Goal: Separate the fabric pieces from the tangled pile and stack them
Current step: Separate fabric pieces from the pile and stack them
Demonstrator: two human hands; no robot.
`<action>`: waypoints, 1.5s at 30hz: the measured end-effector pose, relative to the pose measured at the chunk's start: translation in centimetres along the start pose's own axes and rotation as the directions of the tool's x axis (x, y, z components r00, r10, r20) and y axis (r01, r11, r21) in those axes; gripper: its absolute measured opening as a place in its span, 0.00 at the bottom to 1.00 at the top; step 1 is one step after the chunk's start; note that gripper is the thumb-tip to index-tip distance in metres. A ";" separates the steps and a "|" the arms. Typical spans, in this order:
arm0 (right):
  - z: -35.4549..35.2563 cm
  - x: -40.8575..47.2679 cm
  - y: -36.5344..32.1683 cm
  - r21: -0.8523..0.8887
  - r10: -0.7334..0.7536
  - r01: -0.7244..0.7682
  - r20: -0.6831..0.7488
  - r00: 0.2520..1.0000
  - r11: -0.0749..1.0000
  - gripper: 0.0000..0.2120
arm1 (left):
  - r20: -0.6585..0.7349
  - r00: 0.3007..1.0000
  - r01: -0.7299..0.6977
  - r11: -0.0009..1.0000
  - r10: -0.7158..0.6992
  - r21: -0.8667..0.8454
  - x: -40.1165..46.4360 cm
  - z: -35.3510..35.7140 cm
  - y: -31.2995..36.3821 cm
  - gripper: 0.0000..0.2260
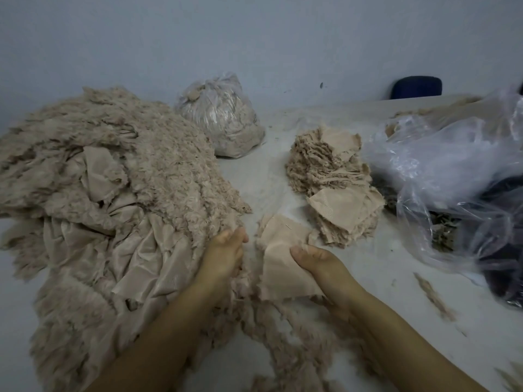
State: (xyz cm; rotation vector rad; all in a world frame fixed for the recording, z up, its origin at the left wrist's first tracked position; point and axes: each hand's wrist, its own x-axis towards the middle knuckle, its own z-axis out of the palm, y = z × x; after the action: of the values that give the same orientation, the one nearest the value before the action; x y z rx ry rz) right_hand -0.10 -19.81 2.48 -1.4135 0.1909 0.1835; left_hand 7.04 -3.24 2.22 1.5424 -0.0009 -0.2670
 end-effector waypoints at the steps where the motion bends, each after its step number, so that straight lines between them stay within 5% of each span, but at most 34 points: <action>1: -0.2 0.2 0.1 -0.005 0.001 -0.001 -0.005 1.000 1.000 0.14 | 0.021 0.999 0.033 0.999 -0.033 0.013 0.3 -0.4 -0.1 0.16; 6: -0.2 0.6 -0.1 -0.051 0.010 -0.004 0.112 0.994 0.999 0.15 | 0.327 0.932 0.127 0.985 -0.158 0.116 -1.0 0.4 -0.1 0.16; 10: -0.2 0.9 0.0 0.053 0.041 -0.042 0.012 0.999 0.998 0.09 | 0.096 0.995 0.036 0.999 -0.032 -0.041 -0.2 1.6 -0.2 0.07; 12: -1.0 1.5 -0.1 0.047 -0.035 0.043 -0.156 0.987 0.998 0.11 | 0.001 1.000 -0.026 0.996 0.026 0.089 0.8 1.6 0.2 0.11; 20: -2.0 3.6 0.0 0.128 -0.179 0.237 -0.355 0.917 0.963 0.18 | -0.035 0.980 -0.180 0.942 0.197 0.283 4.1 3.4 0.7 0.17; 25: -2.6 5.1 -0.1 -0.208 -0.295 0.223 -0.441 0.848 0.952 0.15 | -0.049 0.984 -0.152 0.943 0.174 0.296 6.8 4.1 2.0 0.20; 28: -3.7 5.1 0.9 -0.551 -0.314 0.012 -0.458 0.831 0.834 0.14 | -0.042 0.998 -0.035 0.957 0.049 0.286 7.8 3.1 1.7 0.16; 30: -3.8 4.3 1.8 -0.657 -0.394 0.007 -0.442 0.806 0.753 0.13 | -0.085 0.995 0.066 0.979 -0.051 0.191 7.6 2.0 1.5 0.14; 32: -2.9 3.7 2.4 -0.585 -0.393 0.114 -0.377 0.838 0.803 0.10 | -0.049 0.989 0.138 0.988 -0.141 -0.067 7.1 0.9 1.9 0.12; 34: -1.1 3.3 2.0 -0.400 -0.301 0.208 -0.187 0.935 0.892 0.13 | 0.138 0.967 0.251 0.890 -0.214 -0.379 6.1 0.8 2.9 0.12; 37: 1.3 3.4 1.3 -0.316 -0.287 0.291 0.062 0.956 0.903 0.17 | 0.310 0.928 0.349 0.778 -0.209 -0.522 4.1 1.7 4.4 0.11; 40: 2.0 3.5 1.2 -0.221 -0.352 0.335 -0.037 0.935 0.916 0.13 | 0.270 0.945 0.286 0.863 -0.182 -0.416 2.3 2.2 5.4 0.16; 44: 1.3 3.0 0.9 -0.029 -0.284 0.286 -0.241 0.928 0.958 0.04 | 0.234 0.947 0.241 0.969 -0.222 -0.058 -0.4 1.9 3.4 0.33; 45: 1.3 2.7 0.9 0.007 -0.254 0.263 -0.237 0.938 0.965 0.07 | 0.193 0.961 0.211 0.976 -0.197 -0.051 -0.6 1.9 2.5 0.29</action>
State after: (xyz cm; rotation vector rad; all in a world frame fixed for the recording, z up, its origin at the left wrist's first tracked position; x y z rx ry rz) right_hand 2.29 -18.37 1.15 -1.4053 0.1999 -0.2054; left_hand 6.57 -4.98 4.86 1.4425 0.0197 -0.5702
